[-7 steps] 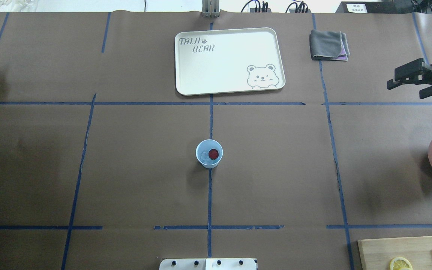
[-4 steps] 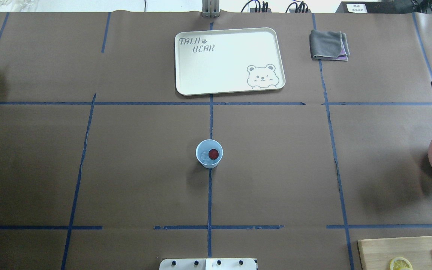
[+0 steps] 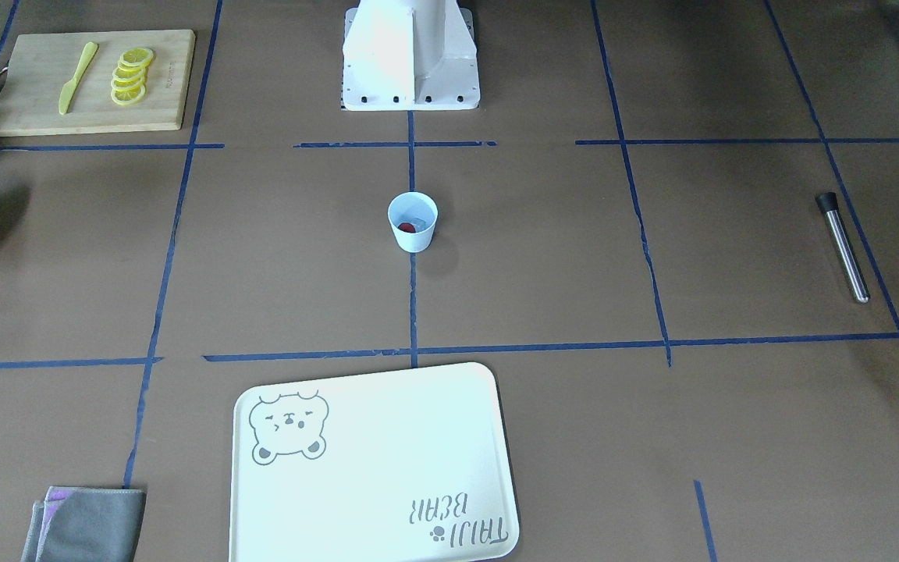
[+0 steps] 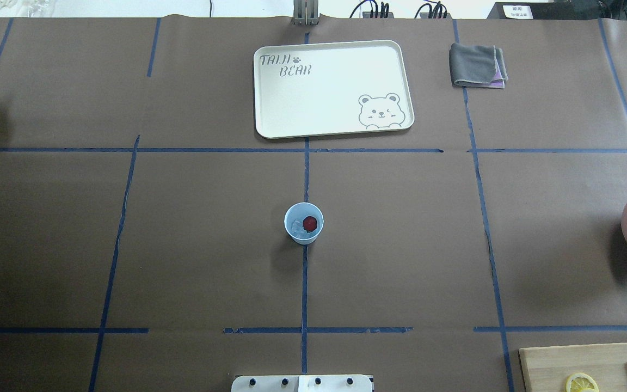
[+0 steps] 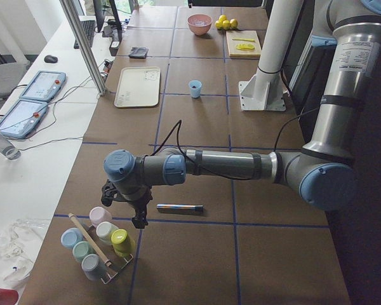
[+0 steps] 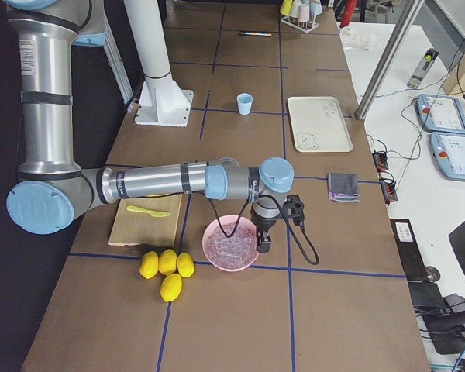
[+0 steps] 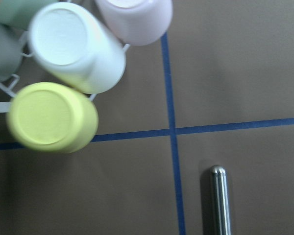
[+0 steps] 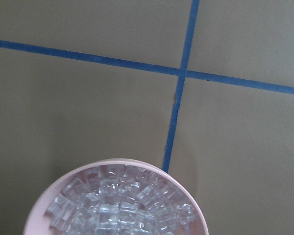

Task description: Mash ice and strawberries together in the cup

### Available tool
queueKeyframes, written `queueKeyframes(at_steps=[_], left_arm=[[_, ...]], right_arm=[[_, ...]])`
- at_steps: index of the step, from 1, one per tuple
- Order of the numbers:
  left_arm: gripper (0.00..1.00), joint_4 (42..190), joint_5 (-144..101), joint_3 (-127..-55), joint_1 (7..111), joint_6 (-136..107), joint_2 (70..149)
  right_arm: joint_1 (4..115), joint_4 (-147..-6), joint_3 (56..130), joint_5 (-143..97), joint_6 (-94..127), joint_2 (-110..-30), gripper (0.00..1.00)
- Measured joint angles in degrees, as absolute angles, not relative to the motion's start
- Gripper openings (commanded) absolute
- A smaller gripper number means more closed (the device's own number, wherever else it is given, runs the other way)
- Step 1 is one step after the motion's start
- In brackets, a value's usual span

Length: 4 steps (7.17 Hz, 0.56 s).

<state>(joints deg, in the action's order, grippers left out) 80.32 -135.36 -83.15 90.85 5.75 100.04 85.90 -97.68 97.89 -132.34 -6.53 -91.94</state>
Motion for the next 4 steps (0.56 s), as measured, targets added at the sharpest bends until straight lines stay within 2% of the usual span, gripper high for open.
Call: queueKeyframes(at_steps=[4], left_arm=[[1.00,76.99,-136.72,-87.35,90.98,5.72,97.16]], right_arm=[[87.50,-97.95,96.88,-132.54,-8.29,-91.92,0.99]])
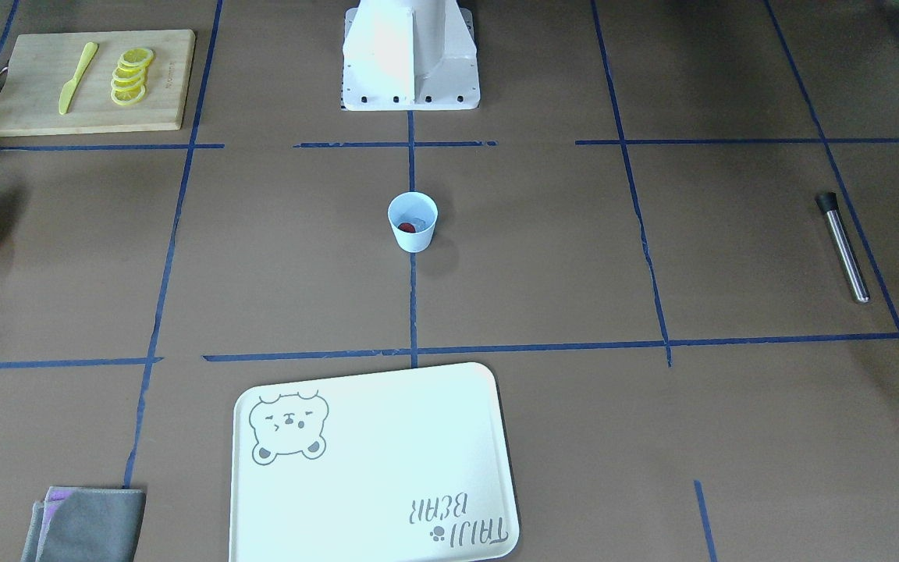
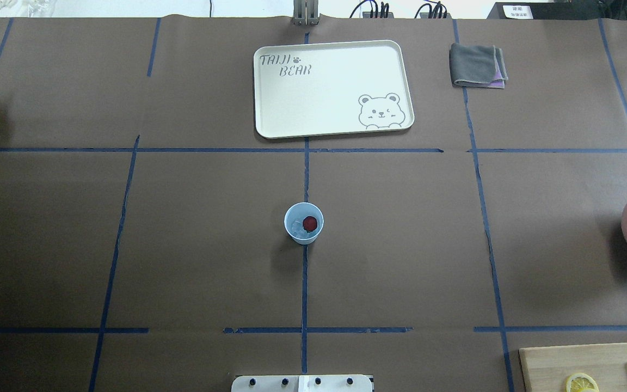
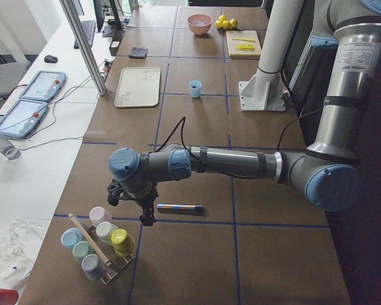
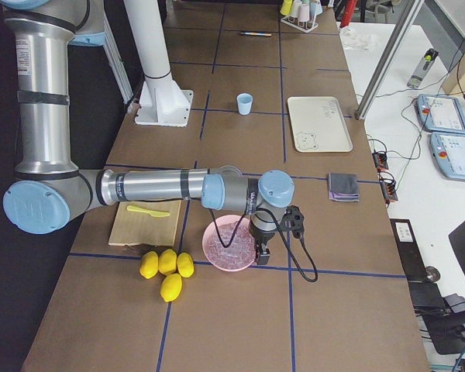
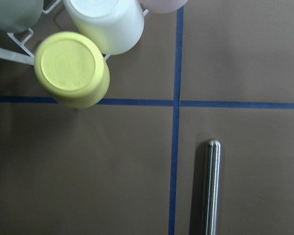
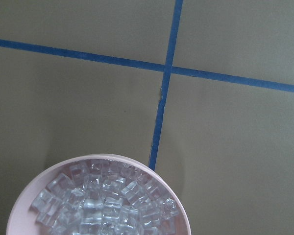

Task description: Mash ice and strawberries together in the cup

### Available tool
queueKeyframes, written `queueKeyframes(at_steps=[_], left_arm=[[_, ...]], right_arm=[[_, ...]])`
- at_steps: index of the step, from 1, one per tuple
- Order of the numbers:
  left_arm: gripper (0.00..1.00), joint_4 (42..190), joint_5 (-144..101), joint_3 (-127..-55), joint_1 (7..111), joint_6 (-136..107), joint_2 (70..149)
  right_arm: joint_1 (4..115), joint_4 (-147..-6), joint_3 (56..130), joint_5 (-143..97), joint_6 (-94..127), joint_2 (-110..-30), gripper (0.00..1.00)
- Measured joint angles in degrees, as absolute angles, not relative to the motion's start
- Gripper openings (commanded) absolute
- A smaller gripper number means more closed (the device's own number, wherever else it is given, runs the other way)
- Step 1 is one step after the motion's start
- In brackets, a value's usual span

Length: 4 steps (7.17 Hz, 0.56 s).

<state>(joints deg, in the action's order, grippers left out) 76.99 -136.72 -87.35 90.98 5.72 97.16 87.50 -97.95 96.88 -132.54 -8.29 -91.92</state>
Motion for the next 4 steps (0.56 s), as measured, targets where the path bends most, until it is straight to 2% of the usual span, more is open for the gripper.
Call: queueKeyframes(at_steps=[4], left_arm=[[1.00,77.04,-139.58,-92.54,90.75,5.96,94.94]], right_arm=[[87.54,-97.60,96.54,-132.27,-7.96,-92.33,0.99]])
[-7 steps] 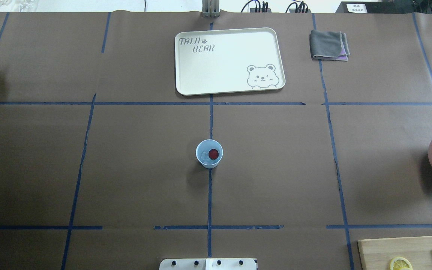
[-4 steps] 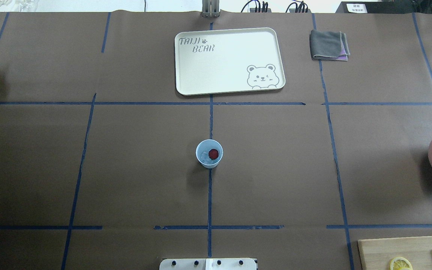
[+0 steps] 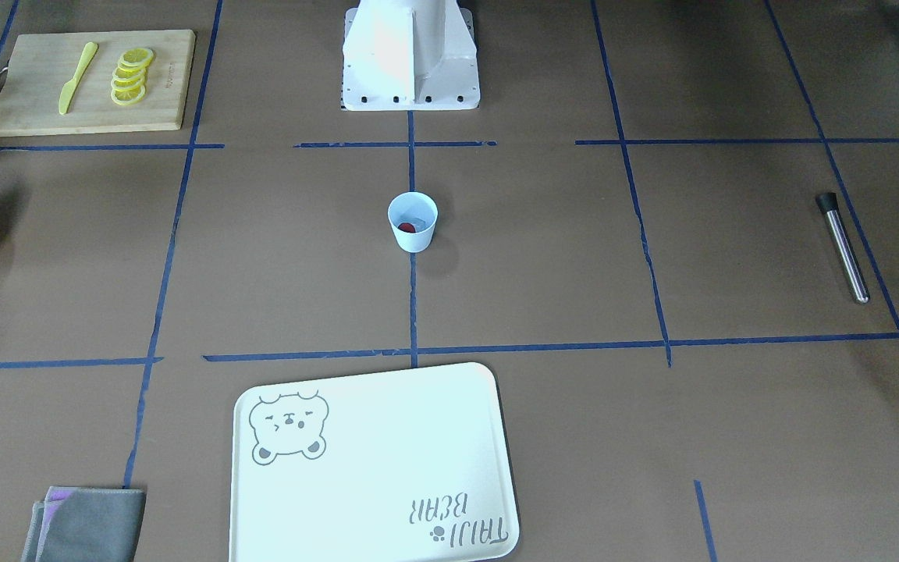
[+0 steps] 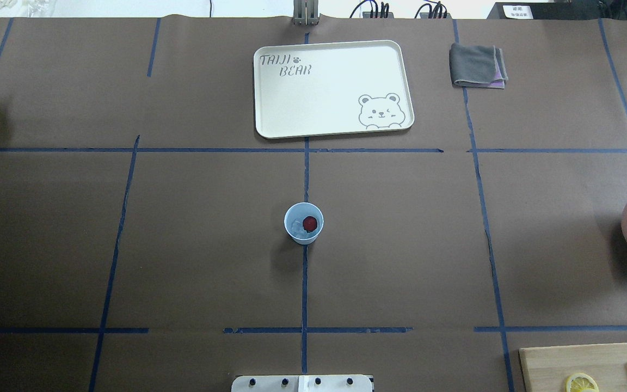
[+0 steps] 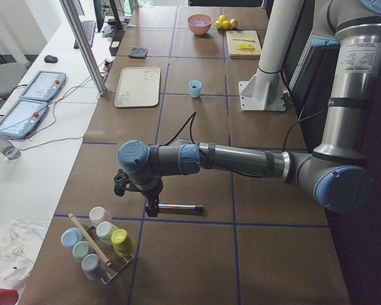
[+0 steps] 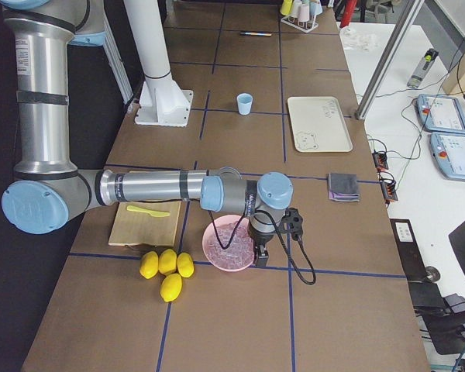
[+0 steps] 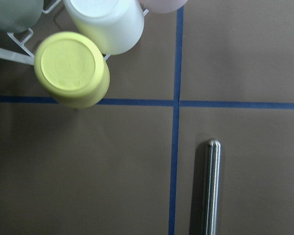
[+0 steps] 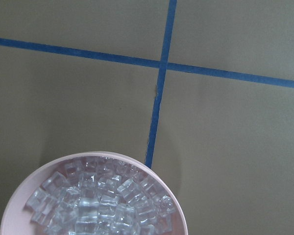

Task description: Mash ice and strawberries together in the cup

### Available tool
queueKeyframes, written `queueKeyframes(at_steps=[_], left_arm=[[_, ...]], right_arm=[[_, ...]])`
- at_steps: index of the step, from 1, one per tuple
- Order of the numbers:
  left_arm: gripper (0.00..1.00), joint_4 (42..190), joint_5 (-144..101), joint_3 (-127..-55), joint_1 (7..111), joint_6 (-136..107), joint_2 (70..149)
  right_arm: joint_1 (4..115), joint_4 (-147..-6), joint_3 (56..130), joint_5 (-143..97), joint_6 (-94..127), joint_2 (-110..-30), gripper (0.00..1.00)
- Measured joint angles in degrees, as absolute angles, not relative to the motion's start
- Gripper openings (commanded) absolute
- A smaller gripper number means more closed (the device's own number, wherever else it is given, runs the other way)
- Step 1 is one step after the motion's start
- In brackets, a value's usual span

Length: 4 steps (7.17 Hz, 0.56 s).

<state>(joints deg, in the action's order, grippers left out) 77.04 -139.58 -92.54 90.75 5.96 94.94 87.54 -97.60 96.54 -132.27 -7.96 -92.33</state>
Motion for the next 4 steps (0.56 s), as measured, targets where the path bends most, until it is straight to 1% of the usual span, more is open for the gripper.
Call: queueKeyframes(at_steps=[4], left_arm=[[1.00,77.76,-139.72,-91.94,90.38,6.25,94.10]], right_arm=[[87.54,-97.43,97.00,-132.27,-8.13,-92.52,0.99]])
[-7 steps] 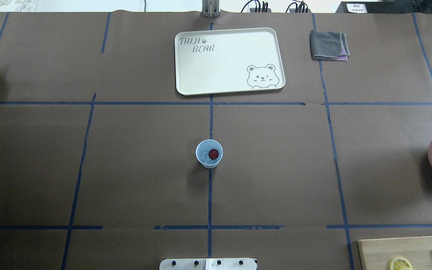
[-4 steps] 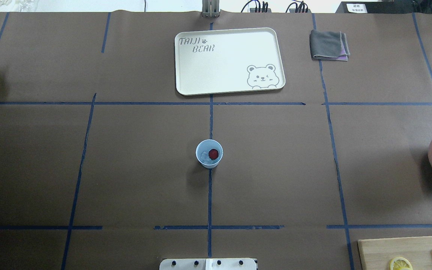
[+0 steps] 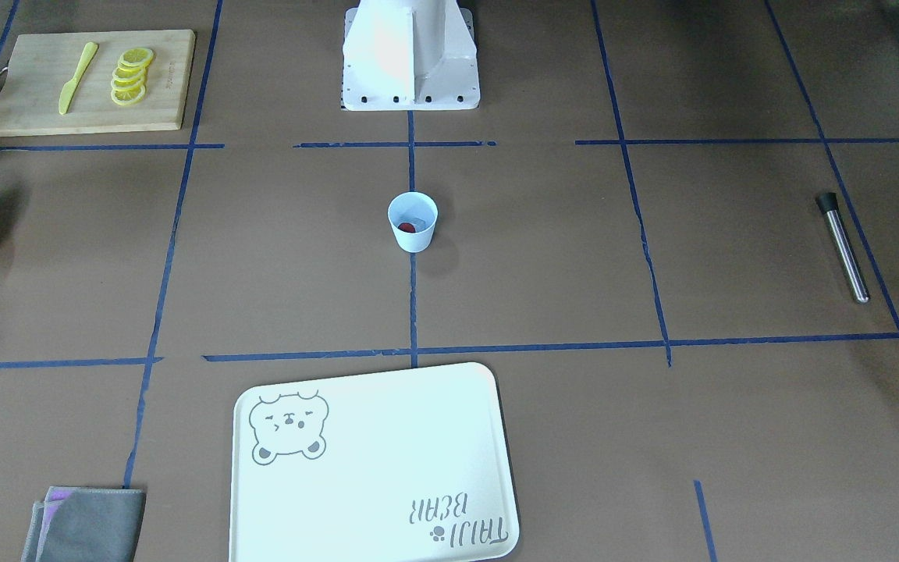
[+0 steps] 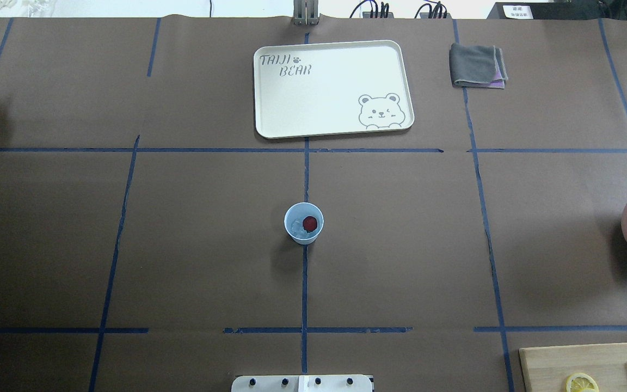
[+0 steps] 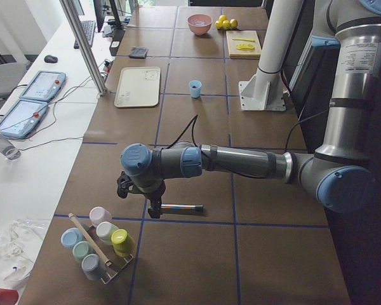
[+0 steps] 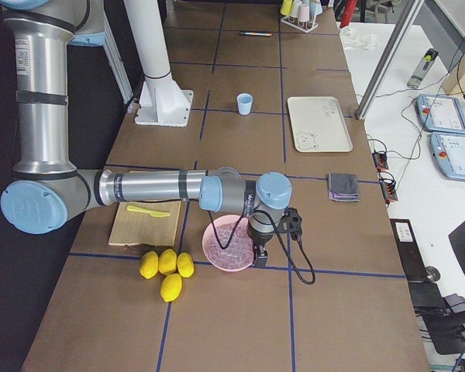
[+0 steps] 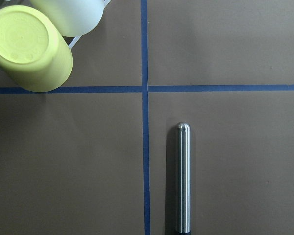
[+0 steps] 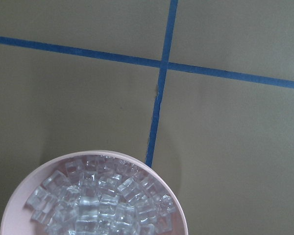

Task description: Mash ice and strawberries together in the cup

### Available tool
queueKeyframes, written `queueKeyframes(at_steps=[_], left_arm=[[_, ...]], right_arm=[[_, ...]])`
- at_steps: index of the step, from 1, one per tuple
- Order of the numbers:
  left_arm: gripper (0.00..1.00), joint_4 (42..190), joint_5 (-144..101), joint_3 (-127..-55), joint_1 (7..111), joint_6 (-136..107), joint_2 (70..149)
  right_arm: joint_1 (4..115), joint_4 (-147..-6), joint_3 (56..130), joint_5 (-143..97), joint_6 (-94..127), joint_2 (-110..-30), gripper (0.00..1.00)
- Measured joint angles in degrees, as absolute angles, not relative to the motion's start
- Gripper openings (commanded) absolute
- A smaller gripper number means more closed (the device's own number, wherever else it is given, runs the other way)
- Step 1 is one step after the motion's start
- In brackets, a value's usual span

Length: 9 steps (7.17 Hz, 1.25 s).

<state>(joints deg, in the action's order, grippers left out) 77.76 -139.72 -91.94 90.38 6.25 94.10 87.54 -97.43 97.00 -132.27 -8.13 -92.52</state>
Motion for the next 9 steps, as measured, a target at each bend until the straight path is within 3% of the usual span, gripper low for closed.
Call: queueKeyframes(at_steps=[9], left_arm=[[1.00,77.76,-132.78,-92.07,88.86,6.24,94.20]], right_arm=[[87.70,-96.63,97.33,-135.52,-7.97,-92.49,0.99]])
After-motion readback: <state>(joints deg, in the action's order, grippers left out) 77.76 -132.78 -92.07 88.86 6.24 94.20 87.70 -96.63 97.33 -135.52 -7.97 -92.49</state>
